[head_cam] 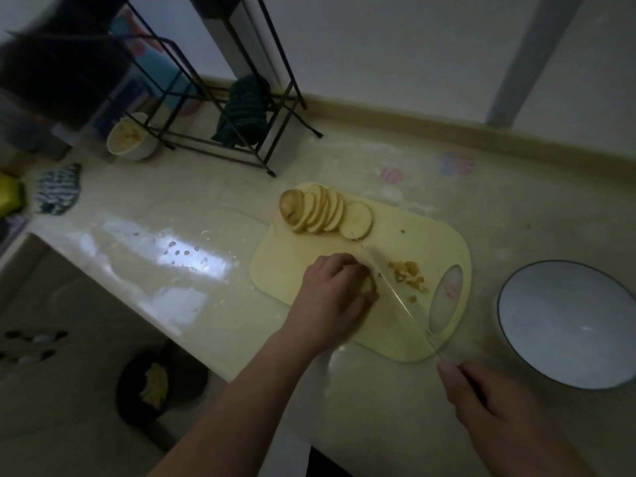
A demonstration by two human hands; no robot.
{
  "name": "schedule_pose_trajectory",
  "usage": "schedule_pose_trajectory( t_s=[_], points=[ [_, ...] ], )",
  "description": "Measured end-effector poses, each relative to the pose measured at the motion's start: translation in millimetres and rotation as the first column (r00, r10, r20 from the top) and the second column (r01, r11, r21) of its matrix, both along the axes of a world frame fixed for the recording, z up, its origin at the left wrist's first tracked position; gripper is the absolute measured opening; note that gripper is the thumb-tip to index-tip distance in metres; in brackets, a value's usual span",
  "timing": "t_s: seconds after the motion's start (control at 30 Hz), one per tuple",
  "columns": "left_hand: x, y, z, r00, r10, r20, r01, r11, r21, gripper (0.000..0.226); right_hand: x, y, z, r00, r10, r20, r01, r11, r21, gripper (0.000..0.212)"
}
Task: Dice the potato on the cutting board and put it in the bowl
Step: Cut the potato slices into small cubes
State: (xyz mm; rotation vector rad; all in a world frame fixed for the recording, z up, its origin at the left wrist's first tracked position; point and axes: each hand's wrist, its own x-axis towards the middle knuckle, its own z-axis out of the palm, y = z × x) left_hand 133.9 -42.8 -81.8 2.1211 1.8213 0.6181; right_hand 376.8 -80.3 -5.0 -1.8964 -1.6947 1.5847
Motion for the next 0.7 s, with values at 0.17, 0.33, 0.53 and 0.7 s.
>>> schedule_pose_trajectory(
  t_s=[0.17, 0.33, 0.53, 0.7],
  points=[
    [-4.0, -8.3, -4.4, 0.996, -0.078, 0.041, 0.077, 0.997, 0.023, 0.041, -4.2, -3.6, -5.8, 0.999, -0.034, -0.001, 0.034, 0.999, 0.028, 0.071],
    [5.5, -11.7, -7.6, 0.997, 0.005, 0.071, -0.009, 0.999, 0.046, 0.036, -10.9, -8.0, -5.6, 0.998, -0.005, -0.057, 0.006, 1.0, 0.018, 0.053],
    [13.8, -16.9, -6.9, 0.995, 0.078, 0.056, -0.083, 0.992, 0.091, 0.035, -2.9, 0.9, -6.2, 0.998, 0.035, -0.055, -0.035, 0.999, 0.001, 0.071],
    [23.2, -11.1, -5.5, 0.976, 0.208, 0.065, -0.214, 0.973, 0.091, 0.035, 3.5, 6.1, -2.0, 0.995, -0.004, -0.102, -0.005, 0.996, -0.086, 0.063]
  ],
)
